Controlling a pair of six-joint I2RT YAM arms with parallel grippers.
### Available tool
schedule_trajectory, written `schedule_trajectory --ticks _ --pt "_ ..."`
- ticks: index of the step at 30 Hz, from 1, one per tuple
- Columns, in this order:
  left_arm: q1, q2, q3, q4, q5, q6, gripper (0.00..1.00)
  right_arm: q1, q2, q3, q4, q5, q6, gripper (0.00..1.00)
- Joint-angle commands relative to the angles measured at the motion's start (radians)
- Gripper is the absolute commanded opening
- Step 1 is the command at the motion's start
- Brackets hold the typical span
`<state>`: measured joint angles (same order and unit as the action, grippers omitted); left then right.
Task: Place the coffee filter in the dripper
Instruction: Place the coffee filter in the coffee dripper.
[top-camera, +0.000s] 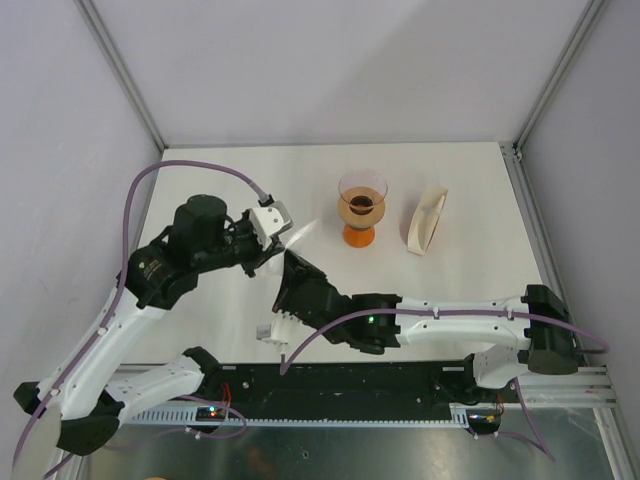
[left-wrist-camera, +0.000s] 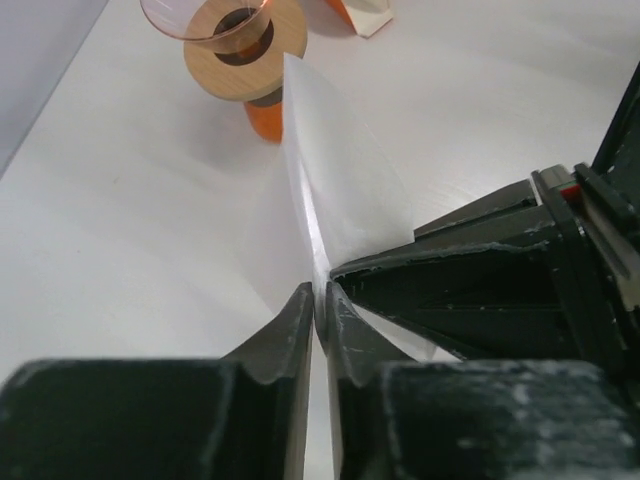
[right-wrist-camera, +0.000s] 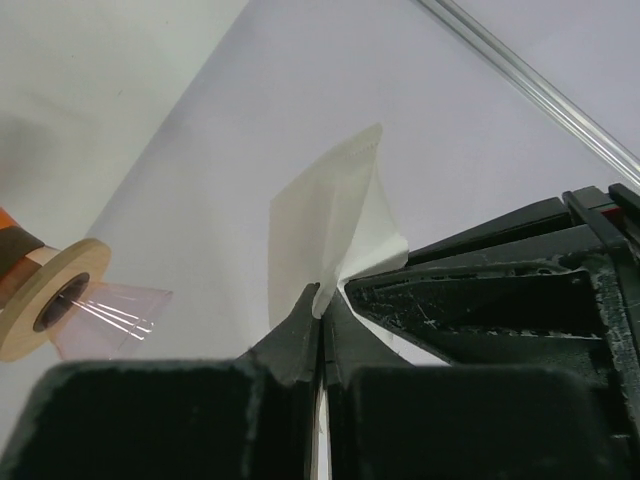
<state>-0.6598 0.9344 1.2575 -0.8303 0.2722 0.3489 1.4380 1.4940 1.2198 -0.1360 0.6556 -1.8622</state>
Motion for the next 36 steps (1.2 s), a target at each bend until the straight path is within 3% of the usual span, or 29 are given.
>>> schedule_trajectory --ticks 1,8,21,22,28,33,36 --pt "-0.009 0.003 0.03 0.034 -0.011 0.015 0.06 0.002 -0.007 0.038 0.03 -0.025 0.023 0.0" --pt "-0.012 0.036 0.141 0.058 -0.231 0.161 0.0 -0.052 0.007 0.066 -0.133 -0.103 0.227 0.0" --pt "-0.068 0.05 0.14 0.066 -0.341 0.277 0.0 -0.106 0.07 0.097 -0.173 -0.182 0.387 0.0" --pt "-0.072 0.051 0.141 0.067 -0.35 0.285 0.0 -0.108 0.072 0.098 -0.15 -0.189 0.411 0.03" --pt "-0.08 0.054 0.131 0.071 -0.357 0.256 0.0 -0.141 0.008 0.098 -0.065 -0.332 0.674 0.45" --pt "-0.081 0.061 0.131 0.089 -0.397 0.205 0.0 -0.183 -0.142 0.068 -0.057 -0.634 0.935 0.63" --pt "-0.081 0.065 0.127 0.104 -0.414 0.177 0.0 -0.209 -0.223 0.017 0.021 -0.793 1.108 0.66"
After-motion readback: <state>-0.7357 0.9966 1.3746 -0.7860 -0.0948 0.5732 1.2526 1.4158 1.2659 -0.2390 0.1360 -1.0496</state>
